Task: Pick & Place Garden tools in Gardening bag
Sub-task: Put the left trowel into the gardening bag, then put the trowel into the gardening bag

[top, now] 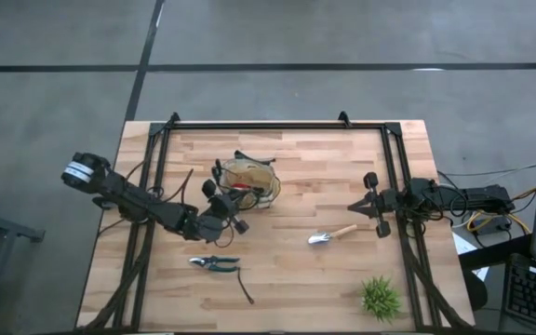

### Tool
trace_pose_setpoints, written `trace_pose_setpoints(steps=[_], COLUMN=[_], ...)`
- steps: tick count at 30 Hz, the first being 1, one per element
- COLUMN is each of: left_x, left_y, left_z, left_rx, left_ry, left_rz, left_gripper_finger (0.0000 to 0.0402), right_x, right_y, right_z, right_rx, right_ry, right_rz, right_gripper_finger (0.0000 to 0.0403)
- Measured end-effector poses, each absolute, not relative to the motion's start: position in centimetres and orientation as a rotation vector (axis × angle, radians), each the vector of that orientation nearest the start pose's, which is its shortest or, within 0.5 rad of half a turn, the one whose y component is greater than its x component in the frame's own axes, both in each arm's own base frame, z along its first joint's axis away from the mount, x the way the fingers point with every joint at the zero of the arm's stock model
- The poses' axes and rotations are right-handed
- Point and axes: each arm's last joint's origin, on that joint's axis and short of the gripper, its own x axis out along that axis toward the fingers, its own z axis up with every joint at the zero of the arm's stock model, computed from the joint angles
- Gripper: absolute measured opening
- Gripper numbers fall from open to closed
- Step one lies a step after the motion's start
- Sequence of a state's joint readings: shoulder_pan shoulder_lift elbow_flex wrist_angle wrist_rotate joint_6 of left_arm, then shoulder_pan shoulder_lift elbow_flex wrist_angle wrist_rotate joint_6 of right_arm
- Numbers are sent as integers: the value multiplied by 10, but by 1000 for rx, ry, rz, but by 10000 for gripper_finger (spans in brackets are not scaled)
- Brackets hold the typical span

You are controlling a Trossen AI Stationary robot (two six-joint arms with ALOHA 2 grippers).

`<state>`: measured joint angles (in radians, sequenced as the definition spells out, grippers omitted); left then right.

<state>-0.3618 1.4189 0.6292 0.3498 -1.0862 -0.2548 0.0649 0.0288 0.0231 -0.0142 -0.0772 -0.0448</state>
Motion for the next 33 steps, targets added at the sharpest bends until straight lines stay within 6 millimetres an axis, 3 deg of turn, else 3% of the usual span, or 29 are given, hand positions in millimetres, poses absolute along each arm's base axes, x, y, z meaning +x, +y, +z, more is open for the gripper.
trace_pose_setpoints(steps=[15,22,28,33], left_x=[264,265,254,243], left_y=[-72,-75,-74,-76], left_z=[207,236,254,268], left_rx=[79,78,56,42], left_ry=[218,172,135,131], left_rz=[800,778,761,647], left_gripper_finger=[106,159,165,142], right_x=[98,98,98,98], right_y=[9,9,9,9], right_z=[168,168,168,168], right_rx=[-45,-45,-45,-45], right_ry=[16,16,17,16], right_rz=[142,143,142,143], right_gripper_finger=[8,8,8,8])
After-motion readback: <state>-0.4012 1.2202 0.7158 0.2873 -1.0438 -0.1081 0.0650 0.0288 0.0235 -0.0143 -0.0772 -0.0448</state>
